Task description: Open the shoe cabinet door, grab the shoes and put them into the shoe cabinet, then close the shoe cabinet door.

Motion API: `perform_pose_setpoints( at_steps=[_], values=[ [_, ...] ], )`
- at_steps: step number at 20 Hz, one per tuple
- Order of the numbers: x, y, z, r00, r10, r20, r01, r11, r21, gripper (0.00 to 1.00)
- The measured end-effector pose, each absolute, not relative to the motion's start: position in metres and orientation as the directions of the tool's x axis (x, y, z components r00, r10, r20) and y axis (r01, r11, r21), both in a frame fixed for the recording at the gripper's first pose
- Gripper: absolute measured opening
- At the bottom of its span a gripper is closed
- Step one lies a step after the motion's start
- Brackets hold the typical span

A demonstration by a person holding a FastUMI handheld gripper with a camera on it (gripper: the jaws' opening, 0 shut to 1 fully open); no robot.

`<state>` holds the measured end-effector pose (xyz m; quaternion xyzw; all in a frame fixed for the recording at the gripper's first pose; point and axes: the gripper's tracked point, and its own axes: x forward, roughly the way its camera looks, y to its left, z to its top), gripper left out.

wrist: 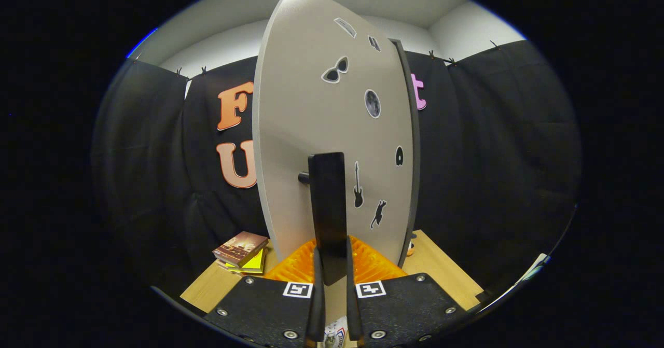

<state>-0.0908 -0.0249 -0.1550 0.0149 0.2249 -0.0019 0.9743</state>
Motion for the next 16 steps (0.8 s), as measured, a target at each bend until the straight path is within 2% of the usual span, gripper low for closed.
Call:
perform_pose_setpoints(
  at_steps=[6, 10, 16],
  values=[
    [-0.13, -0.084, -0.141, 0.881, -0.088, -0.465, 0.103, 0.995, 0.008, 0.15],
    [-0.15, -0.12, -0.145, 0.859, -0.156, -0.488, 0.168, 0.986, -0.019, 0.1],
    [-0.164, -0.164, -0.137, 0.846, -0.28, -0.453, 0.284, 0.957, -0.059, 0.07]
  ],
)
